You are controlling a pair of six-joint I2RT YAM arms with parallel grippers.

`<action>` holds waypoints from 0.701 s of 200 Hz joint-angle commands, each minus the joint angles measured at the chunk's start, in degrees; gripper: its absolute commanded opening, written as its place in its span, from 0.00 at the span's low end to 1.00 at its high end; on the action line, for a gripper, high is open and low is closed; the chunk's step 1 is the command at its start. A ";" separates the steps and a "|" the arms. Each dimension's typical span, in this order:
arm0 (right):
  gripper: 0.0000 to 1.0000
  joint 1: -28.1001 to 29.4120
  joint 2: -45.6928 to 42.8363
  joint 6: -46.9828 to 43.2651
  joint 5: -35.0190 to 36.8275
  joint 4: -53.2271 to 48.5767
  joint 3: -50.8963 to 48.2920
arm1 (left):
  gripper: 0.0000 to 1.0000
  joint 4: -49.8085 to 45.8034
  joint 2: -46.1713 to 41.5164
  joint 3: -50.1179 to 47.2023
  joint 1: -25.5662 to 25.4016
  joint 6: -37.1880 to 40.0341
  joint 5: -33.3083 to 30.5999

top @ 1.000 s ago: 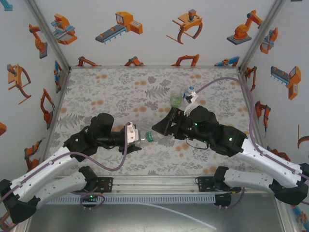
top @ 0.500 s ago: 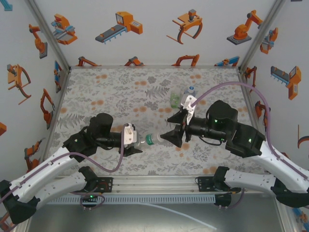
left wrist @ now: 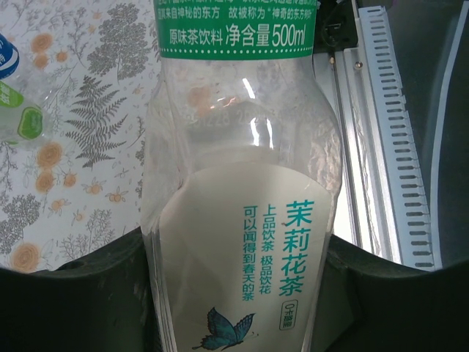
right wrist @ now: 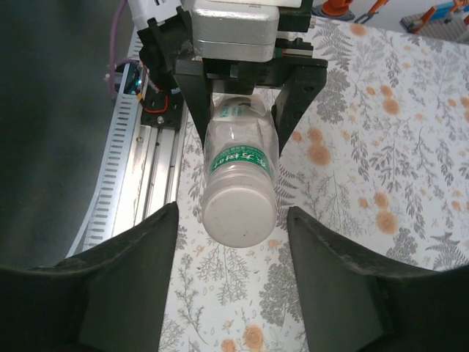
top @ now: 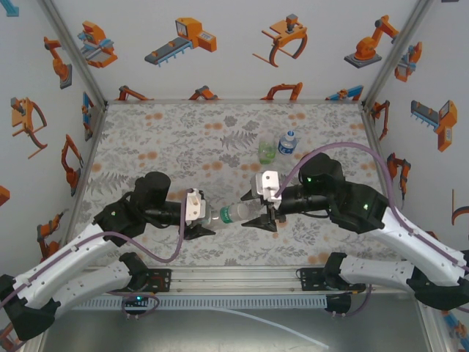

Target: Screw on the bottle caps

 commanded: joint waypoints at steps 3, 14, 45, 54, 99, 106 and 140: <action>0.52 -0.07 -0.90 -0.91 -1.45 2.02 -1.10 | 0.00 -0.30 -0.89 1.85 -0.28 -0.50 2.15; 0.52 -0.06 -0.77 -0.91 -1.54 1.77 -1.06 | 0.00 -0.24 -1.05 1.83 -0.28 -0.63 2.18; 0.51 -0.05 -0.39 -0.34 -1.67 2.25 -1.18 | 0.00 -0.24 -1.22 1.85 -0.28 -0.83 2.22; 0.51 -0.05 -0.29 -0.25 -1.67 2.52 -1.15 | 0.00 -0.23 -1.35 1.85 -0.28 -0.91 2.21; 0.46 0.07 0.04 0.64 -0.60 3.20 -1.64 | 0.00 -0.22 -1.60 1.76 -0.37 -1.11 2.20; 0.45 0.07 0.06 1.06 -0.23 3.24 -1.75 | 0.00 -0.23 -1.54 1.76 -0.36 -1.08 2.22; 0.44 0.09 -0.14 3.45 0.41 4.23 -2.66 | 0.00 -0.29 -1.40 1.76 -0.43 -1.01 2.30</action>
